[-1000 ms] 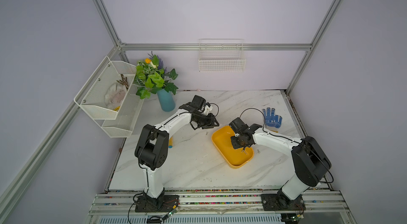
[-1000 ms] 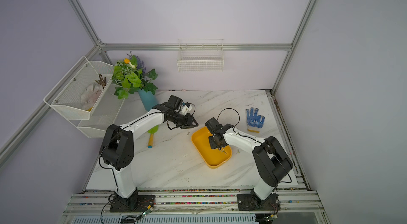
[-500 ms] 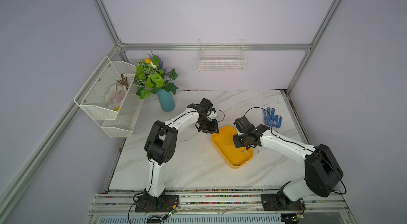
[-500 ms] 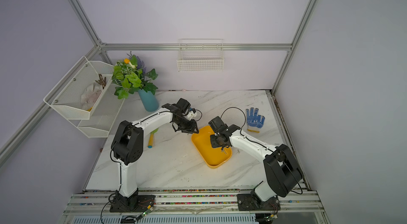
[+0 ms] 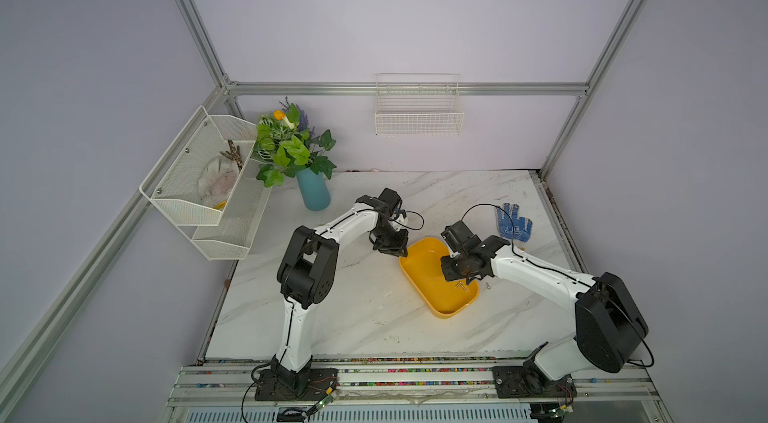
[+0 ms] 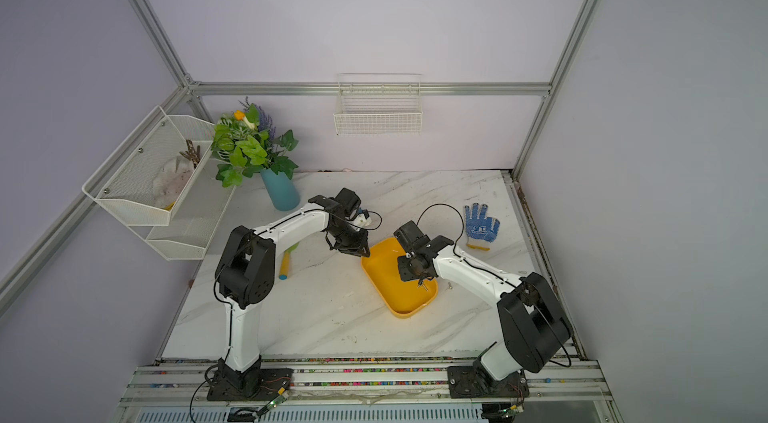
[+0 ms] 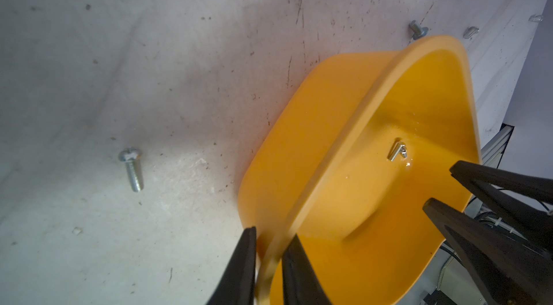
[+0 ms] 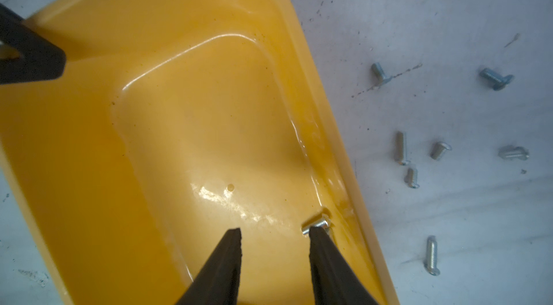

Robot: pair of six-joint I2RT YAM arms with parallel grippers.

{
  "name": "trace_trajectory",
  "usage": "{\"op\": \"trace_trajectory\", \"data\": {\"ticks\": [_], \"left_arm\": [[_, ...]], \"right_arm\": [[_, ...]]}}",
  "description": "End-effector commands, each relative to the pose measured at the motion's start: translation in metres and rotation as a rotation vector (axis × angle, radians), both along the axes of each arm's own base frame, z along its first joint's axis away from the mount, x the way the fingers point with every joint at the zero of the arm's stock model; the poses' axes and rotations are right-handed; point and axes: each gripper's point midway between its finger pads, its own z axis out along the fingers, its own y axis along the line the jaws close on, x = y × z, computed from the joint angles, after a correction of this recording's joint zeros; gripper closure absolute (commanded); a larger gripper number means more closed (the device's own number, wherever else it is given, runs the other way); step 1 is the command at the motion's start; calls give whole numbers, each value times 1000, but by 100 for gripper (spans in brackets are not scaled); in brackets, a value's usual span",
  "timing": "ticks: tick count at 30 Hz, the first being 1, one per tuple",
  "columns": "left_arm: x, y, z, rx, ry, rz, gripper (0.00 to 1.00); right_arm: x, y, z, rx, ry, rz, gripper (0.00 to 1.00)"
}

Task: Take out the screws from the storage box
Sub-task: Adjust the storage box at the center of the board, then pick up the screw from the storage box.

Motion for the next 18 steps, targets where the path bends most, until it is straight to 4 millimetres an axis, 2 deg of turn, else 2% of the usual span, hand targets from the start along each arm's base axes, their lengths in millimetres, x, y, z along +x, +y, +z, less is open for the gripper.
{"op": "trace_trajectory", "data": {"ticks": [1, 5, 10, 14, 18], "left_arm": [[-10, 5, 23, 1, -3, 24, 82], [-26, 17, 25, 20, 40, 89, 82], [-45, 27, 17, 57, 75, 128, 82], [-55, 28, 14, 34, 83, 150, 82], [-56, 28, 9, 28, 77, 152, 82]], "right_arm": [[-9, -9, 2, -30, 24, 3, 57], [-14, -14, -2, -54, 51, 3, 57], [-14, -18, -9, -94, 64, -2, 57], [-14, -17, -18, -116, 100, 2, 57], [-23, -22, -23, -149, 131, -3, 55]]}}
